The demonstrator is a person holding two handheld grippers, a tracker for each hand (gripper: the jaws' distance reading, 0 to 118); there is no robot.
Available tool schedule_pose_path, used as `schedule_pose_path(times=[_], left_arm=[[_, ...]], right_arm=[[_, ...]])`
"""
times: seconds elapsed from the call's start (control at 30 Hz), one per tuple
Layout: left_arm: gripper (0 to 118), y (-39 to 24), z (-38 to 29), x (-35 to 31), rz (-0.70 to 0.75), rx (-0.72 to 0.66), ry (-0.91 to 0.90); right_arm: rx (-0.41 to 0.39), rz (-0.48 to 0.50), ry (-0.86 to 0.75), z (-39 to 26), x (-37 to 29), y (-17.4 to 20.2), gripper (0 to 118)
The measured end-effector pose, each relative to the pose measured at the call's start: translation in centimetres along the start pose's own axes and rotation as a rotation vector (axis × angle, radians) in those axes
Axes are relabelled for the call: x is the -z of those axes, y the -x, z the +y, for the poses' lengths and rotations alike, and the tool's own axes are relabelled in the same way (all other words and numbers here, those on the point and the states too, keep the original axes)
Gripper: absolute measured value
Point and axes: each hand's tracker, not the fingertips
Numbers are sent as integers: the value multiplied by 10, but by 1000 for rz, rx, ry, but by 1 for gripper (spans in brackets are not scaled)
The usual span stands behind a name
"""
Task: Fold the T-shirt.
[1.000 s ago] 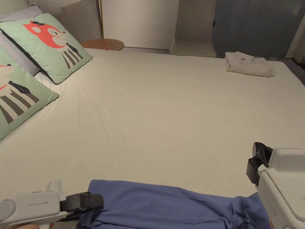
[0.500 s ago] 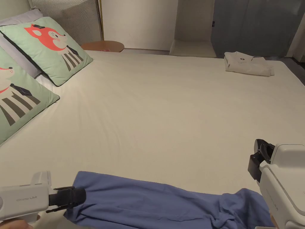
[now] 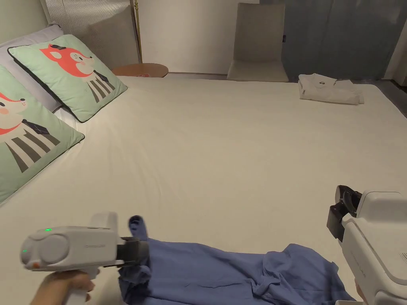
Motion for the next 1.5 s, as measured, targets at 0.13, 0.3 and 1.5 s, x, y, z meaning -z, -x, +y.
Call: schedule_pose_path(times=[0.13, 0.3, 1.5], left_arm=[[5, -48, -7, 42, 8, 86, 83], [5, -82, -18, 79, -36, 101, 125], [0, -93, -106, 100, 262, 429, -183]], right_arm=[[0, -8, -5, 1, -9, -6, 0], [4, -29, -5, -1, -15, -21, 0], [29, -59, 22, -7, -22, -34, 0]])
